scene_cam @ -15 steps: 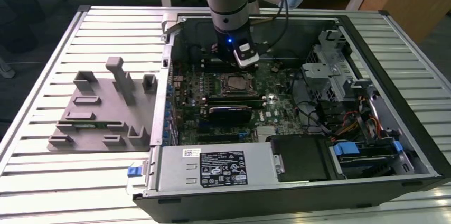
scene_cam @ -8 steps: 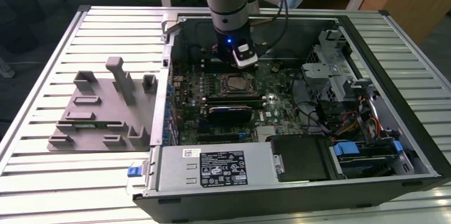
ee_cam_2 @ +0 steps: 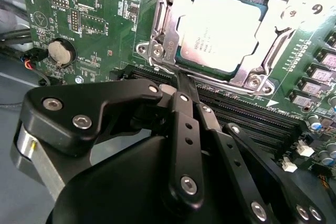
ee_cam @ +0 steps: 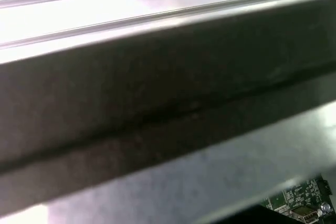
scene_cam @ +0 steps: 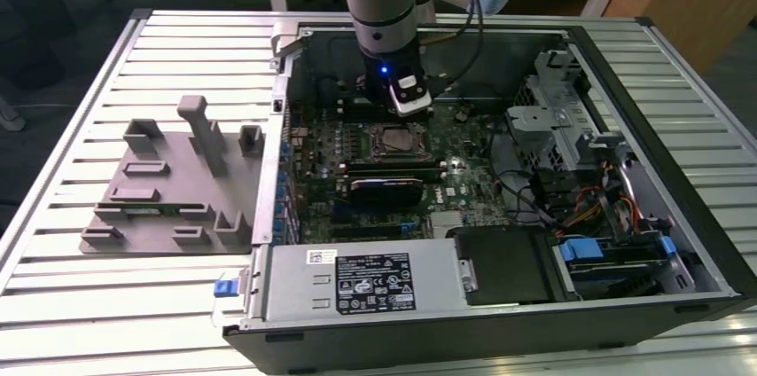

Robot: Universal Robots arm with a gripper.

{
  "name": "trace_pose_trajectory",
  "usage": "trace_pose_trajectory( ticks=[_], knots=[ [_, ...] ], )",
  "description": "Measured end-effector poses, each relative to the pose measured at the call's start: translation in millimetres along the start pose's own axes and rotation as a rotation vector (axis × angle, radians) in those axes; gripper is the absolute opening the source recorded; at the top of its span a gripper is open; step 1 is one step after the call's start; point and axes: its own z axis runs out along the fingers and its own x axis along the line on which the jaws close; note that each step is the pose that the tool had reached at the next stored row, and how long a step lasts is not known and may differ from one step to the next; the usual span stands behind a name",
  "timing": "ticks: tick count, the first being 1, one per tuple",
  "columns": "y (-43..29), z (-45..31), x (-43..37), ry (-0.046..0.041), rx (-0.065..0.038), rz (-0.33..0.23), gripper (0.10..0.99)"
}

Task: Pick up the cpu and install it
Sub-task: 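Install the first cpu locking lever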

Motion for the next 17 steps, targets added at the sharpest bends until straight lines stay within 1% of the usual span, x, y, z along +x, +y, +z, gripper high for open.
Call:
trace_pose_trajectory(
  ticks=[10, 13, 17],
  knots=[
    [0.2, 0.3, -0.7, 0.0, -0.001, 0.0, 0.106],
    [0.4, 0.4, -1.1, 0.0016, -0.006, 0.001, 0.106],
    [0.4, -0.1, -1.2, 0.0019, -0.007, 0.001, 0.106]
  ],
)
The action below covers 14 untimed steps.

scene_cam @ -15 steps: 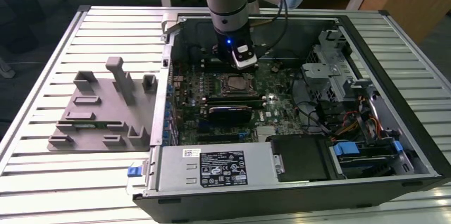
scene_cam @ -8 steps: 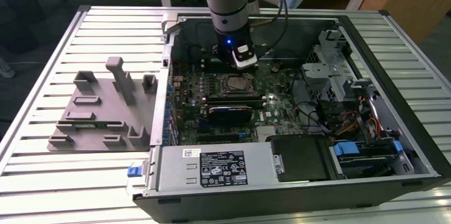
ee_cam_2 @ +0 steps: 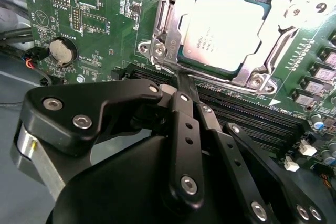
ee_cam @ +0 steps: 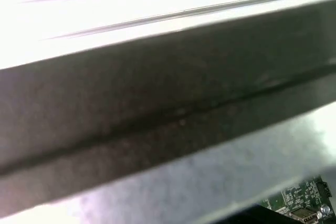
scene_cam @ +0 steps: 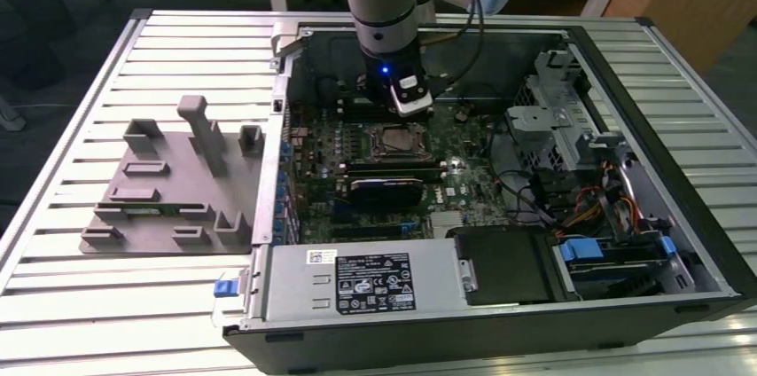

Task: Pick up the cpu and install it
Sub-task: 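Install the first cpu locking lever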

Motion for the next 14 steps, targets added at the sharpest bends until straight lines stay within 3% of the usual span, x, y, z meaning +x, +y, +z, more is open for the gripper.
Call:
trace_pose_trajectory(
  ticks=[11, 14],
  knots=[
    [2.7, -14.1, -2.6, -0.0006, 0.002, -0.001, 0.106],
    [3.2, -16.6, -3.0, -0.0035, 0.015, -0.003, 0.106]
  ],
)
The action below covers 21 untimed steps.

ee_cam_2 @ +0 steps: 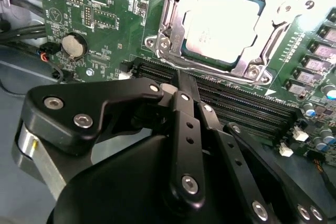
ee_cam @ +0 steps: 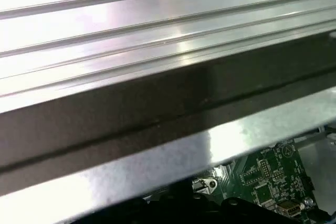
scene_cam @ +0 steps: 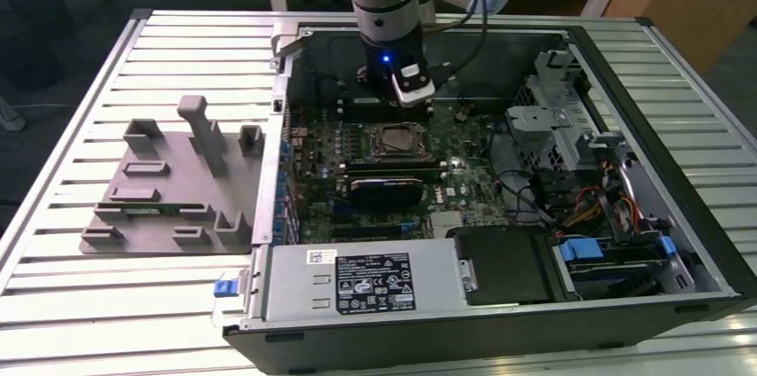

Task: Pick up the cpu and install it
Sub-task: 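Install the first cpu locking lever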

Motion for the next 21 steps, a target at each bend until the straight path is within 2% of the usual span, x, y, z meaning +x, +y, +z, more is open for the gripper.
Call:
trace_pose_trajectory(
  ticks=[6, 12, 17, 21],
  knots=[
    [0.9, -5.4, -1.0, -0.0107, 0.045, -0.009, 0.106],
    [1.3, -8.7, -1.6, -0.0174, 0.091, -0.011, 0.106],
    [1.5, -8.7, -2.4, -0.015, 0.117, -0.01, 0.106],
    [1.5, -8.7, -2.4, -0.0155, 0.119, -0.01, 0.106]
  ],
)
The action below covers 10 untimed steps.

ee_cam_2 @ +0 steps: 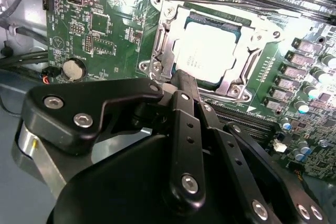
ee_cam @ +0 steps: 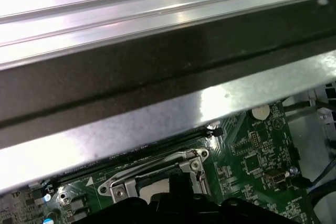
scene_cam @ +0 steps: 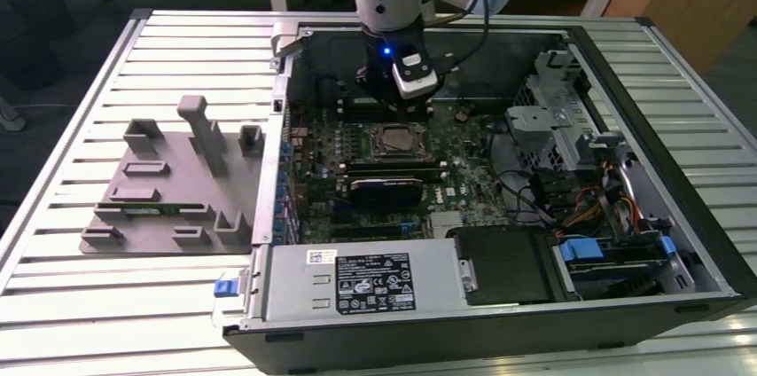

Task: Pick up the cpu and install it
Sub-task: 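Install the first cpu locking lever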

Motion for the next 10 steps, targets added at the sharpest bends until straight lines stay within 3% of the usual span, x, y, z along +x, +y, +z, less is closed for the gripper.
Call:
trace_pose_trajectory(
  ticks=[2, 6, 10],
  knots=[
    [0.1, 0.2, -0.2, 0.0049, 0.002, 0.0, 0.106],
    [-1.6, 1.9, -2.5, 0.043, 0.013, 0.0, 0.106],
    [-7.2, 2.8, -5.3, 0.0658, 0.021, -0.001, 0.106]
  ],
)
